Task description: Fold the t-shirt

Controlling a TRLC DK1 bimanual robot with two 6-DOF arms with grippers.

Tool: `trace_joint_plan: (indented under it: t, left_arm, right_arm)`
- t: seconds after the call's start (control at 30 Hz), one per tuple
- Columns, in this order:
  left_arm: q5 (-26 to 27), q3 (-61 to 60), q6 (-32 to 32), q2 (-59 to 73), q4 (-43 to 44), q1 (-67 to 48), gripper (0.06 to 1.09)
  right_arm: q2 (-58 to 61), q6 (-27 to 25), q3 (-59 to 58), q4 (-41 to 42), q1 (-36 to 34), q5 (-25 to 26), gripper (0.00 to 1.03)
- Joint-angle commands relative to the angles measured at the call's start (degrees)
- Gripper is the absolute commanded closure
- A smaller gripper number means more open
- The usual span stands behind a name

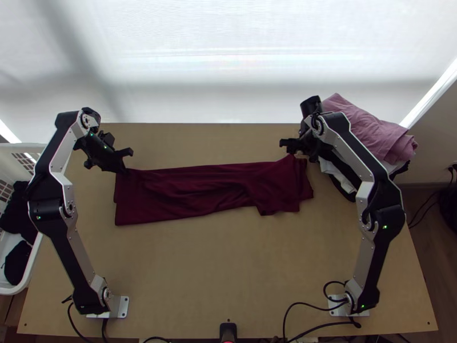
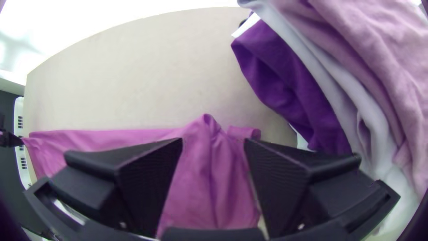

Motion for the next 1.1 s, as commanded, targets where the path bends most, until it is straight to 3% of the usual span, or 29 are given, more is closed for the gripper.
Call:
trace_joint_plan:
  t: [0.0,0.03,0.17,0.4,0.63,0.8,1.07]
  left_arm:
    - [1.17,0.48,0.39,-2.96,-0.89,0.44,0.15]
    - [1.17,0.83,-0.04,-3.40,-0.36,0.88,0.11]
    - [3.20,0.57,-0.84,-4.89,1.66,3.69,0.11]
    - [13.57,-4.27,-0.13,-8.85,3.50,11.16,0.11]
    - [19.19,-23.43,4.09,-17.55,16.60,15.47,0.11]
    - [21.74,-30.99,4.53,-19.48,19.67,16.26,0.11]
    - [21.21,-38.81,3.56,-20.18,25.12,16.70,0.11]
  right_arm:
    - [-1.93,0.25,1.24,0.29,0.94,1.56,0.04]
    - [-2.90,0.51,1.33,0.37,1.30,2.00,0.04]
    - [-8.26,0.51,1.51,0.37,3.14,2.18,0.04]
    - [-17.84,2.36,1.51,0.20,4.81,-0.11,0.04]
    - [-21.09,10.45,7.57,-2.79,1.30,-12.59,0.04]
    - [-21.00,16.25,14.07,-4.37,-1.52,-21.02,0.04]
    - [-20.65,18.36,20.05,-7.10,-3.10,-24.36,0.04]
